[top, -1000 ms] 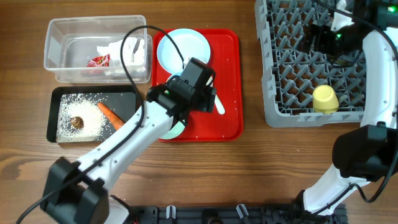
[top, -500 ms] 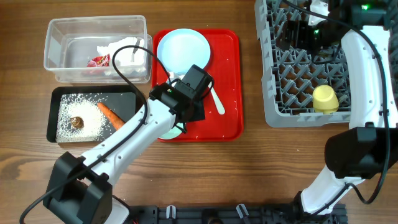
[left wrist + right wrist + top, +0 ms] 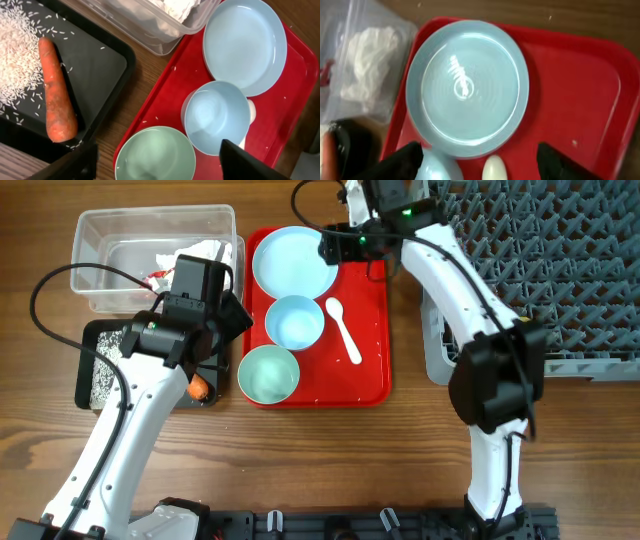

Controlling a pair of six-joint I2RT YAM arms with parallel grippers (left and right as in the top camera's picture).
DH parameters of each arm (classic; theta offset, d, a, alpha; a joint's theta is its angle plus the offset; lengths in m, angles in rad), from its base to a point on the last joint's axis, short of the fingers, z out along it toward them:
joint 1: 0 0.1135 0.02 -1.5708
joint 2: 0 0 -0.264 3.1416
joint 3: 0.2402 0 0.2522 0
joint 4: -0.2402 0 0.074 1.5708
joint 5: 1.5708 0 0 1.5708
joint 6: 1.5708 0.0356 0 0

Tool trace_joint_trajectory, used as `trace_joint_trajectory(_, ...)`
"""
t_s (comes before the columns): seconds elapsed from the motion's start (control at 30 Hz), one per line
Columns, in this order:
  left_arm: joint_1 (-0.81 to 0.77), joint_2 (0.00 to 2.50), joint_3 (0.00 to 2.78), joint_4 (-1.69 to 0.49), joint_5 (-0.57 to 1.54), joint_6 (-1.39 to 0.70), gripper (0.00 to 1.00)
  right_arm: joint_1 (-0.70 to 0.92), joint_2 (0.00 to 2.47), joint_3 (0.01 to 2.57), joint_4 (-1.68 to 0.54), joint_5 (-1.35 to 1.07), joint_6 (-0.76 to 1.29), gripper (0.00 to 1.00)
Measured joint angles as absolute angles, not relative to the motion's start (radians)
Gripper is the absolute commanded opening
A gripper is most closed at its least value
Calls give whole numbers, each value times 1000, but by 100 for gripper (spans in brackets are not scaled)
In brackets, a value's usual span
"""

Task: Sort waste into correct bins and load items into the dishwasher rack
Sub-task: 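Reach the right gripper to the light blue plate rim and grasp, then lift the plate and stand it upright in the dish rack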

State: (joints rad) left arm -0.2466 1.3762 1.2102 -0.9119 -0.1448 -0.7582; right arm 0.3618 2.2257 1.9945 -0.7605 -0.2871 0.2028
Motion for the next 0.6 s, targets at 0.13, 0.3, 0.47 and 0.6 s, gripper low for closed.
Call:
trace_joint_trajectory(0.13, -247, 1409, 1210, -913, -144, -762, 84, 357, 2338, 1995, -671, -280, 341, 64)
trace_joint_trajectory(0.3, -247, 1440, 1210, -918, -144, -762, 90, 358, 2415, 1995, -634, -280, 479, 47)
trace_joint_trajectory(0.47, -247, 1443, 1210, -932, -144, -762, 97, 361, 2440, 1995, -642, -234, 522, 21)
trace_joint_trajectory(0.6, -247, 1443, 1210, -932, -144, -762, 100, 361, 2458, 1995, -634, -224, 541, 5)
